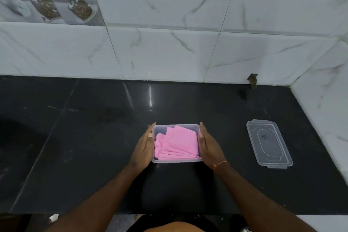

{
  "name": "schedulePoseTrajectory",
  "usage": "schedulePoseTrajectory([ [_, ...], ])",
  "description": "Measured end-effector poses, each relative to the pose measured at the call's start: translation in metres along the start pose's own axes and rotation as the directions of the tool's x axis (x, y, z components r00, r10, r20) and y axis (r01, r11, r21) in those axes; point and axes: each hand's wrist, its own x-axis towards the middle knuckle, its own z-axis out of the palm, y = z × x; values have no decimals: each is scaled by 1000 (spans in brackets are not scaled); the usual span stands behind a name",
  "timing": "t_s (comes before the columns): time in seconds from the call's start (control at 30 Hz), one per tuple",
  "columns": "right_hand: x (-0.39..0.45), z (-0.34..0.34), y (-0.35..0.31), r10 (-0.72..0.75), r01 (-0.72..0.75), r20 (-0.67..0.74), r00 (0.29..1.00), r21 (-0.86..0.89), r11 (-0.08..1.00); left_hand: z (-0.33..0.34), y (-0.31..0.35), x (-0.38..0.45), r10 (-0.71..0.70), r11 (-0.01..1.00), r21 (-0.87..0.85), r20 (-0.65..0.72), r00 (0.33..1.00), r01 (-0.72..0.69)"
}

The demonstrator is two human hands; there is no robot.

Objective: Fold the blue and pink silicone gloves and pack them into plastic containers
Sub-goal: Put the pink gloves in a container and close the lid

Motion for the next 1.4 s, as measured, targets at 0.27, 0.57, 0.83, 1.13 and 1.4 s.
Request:
schedulePoseTrajectory([
  [0.27,-3,0,-2,23,-23,-27,999,-7,1000,-3,0,6,4,1000,25,46,999,-5],
  [0.57,-15,-5,3,78,-61,-218,973,85,995,-10,22,35,55,991,131,-96,994,-42],
  [0.83,-46,-43,29,187,-110,-458,869,189,976,42,103,88,284,897,311,143,948,-315],
  [1.13,-91,-107,94,447,-228,-599,664,407,884,194,191,115,393,704,334,552,735,-627],
  [1.4,-111,-139,149,719,-412,-478,503,599,687,312,216,143,149,693,444,683,715,-568],
])
